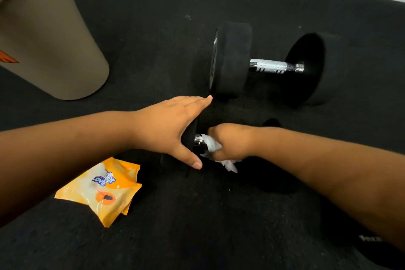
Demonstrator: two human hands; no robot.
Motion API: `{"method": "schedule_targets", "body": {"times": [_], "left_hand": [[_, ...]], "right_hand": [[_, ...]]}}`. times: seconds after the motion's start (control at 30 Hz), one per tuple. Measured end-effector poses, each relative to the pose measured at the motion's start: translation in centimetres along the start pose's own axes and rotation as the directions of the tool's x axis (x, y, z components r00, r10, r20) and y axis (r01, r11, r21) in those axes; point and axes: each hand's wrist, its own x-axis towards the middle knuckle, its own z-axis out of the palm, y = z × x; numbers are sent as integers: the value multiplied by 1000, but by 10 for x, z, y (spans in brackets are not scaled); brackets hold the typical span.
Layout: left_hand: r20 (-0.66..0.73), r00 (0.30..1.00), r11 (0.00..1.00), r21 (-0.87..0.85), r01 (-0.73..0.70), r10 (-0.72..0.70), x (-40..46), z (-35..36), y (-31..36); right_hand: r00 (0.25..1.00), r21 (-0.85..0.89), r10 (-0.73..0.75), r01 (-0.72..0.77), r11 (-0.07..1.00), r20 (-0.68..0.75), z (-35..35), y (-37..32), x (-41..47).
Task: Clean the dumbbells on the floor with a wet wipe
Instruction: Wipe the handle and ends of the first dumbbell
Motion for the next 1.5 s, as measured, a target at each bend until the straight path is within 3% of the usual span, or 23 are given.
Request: {"method": "schedule_targets", "body": {"times": [0.1,0.27,0.33,0.43,0.5,0.57,0.63,0.7,0.77,0.87,0.97,1.03,1.1,1.17,1.23,1.27,1.37,1.5], "left_hand": [[-1,1000,1000,0,2,-2,1,0,-1],[3,1000,1000,-2,12,-12,1,-1,0],[6,1000,1000,-3,19,-19,1,-1,1],[11,1000,1000,9,20,-20,3,-4,1],[13,1000,1000,14,21,-21,4,-5,0],[20,1000,1000,18,19,-19,5,-7,-1],[34,999,999,32,23,-25,6,-9,-2],[22,999,999,37,37,-37,6,-13,7],[-93,996,997,-72,4,-10,8,-18,22],[-308,951,930,-359,-79,-38,16,-17,45],[-349,930,942,-336,-13,-112,28,-7,56],[-387,912,938,-345,-6,-137,35,-5,61],[-398,903,920,-391,-9,-160,43,-8,66],[-363,914,896,-445,0,-180,52,-9,70],[-356,916,898,-441,9,-184,59,-4,73],[-368,913,913,-408,11,-176,60,2,73],[-386,921,965,-260,-44,-62,53,27,79],[-113,982,981,-106,-163,151,35,49,86]], "right_hand": [[997,-28,-23,21,999,-68,8,0,0],[991,130,-34,17,991,126,-9,5,-7],[989,133,-38,19,991,142,-15,7,-8],[1000,147,-21,19,989,9,-18,9,-6],[992,256,23,10,967,-127,-19,9,-6],[971,569,90,54,821,-222,-22,11,-11],[951,816,157,136,562,-267,-32,12,-25],[935,863,161,214,457,-317,-44,13,-44],[939,859,98,256,443,-330,-51,13,-64],[943,843,39,276,461,-330,-48,10,-86],[902,809,60,353,471,-428,-37,9,-98],[859,753,95,382,535,-503,-31,13,-103],[782,554,70,373,744,-620,-28,20,-108],[726,235,-34,266,935,-687,-22,28,-113],[701,7,-50,78,997,-712,-8,38,-114],[670,0,-3,5,1000,-742,1,42,-113],[601,225,199,-33,974,-774,25,51,-110],[598,301,226,26,953,-768,33,59,-104]]}}
